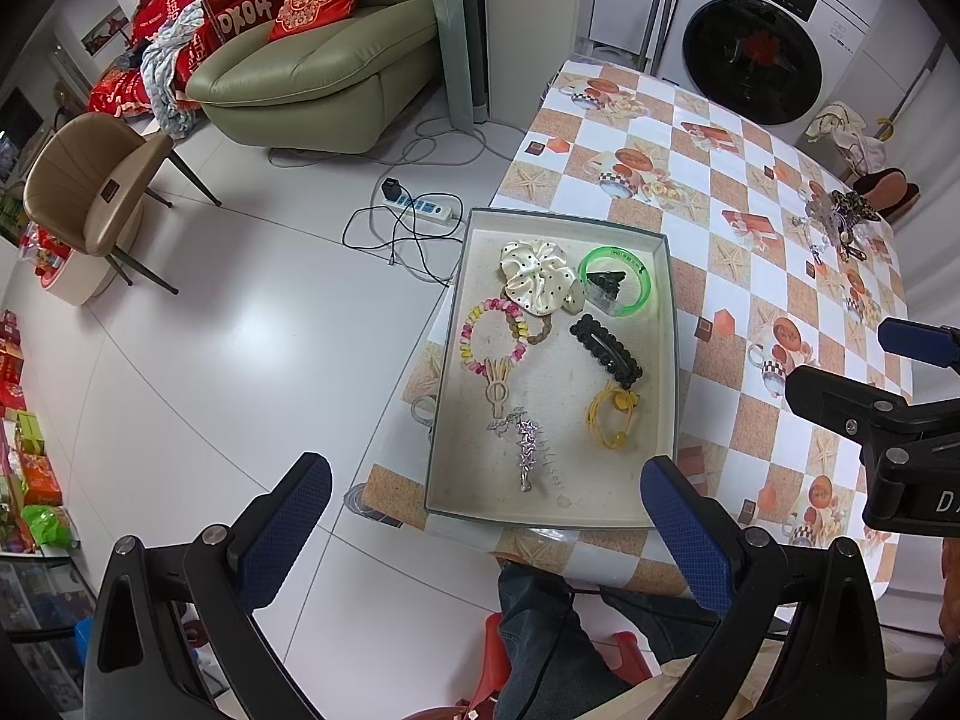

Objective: Organize jewelry

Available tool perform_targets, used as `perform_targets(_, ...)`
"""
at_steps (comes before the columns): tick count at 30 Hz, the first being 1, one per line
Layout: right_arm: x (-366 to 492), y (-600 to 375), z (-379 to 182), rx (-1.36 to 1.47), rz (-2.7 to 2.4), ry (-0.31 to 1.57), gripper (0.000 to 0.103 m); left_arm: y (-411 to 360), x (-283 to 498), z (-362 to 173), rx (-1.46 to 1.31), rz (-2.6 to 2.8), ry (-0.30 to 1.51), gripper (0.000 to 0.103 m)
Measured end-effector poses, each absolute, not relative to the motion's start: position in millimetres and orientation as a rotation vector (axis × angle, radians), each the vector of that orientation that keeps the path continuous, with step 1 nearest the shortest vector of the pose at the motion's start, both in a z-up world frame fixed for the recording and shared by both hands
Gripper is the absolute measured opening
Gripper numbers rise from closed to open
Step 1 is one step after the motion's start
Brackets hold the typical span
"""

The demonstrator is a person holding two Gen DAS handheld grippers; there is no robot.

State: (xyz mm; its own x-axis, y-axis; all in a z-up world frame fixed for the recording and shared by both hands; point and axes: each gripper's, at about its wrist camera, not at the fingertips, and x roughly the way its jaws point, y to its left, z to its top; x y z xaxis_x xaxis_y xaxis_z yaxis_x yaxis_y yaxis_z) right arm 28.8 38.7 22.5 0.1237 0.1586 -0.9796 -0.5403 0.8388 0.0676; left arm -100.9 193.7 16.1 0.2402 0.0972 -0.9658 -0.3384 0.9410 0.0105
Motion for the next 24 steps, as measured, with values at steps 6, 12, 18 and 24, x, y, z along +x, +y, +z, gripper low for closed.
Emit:
perform_targets(6,28.4,38.3,22.7,-0.339,0.525,1.359,0.103,193.2,-101.3,16.0,-0.216,0.302,1.297,0.103)
perform_targets(12,28.0,38.2,22.9,-0.339,0.524,1.358,0.103,192.2,-101.7,16.2,-0.216,0.303,1.295,0.103)
perform_targets(18,27.4,37.9,23.2,-0.34,0.526,1.357,0.103,192.6,-103.2,15.9,-0.216,0.309,1.296,0.103)
perform_targets(24,26.6,37.7,23.2,-0.34,0.525,1.358,0.103,194.8,-105.7,15.2,-0.212,0.313,1.296,0.103)
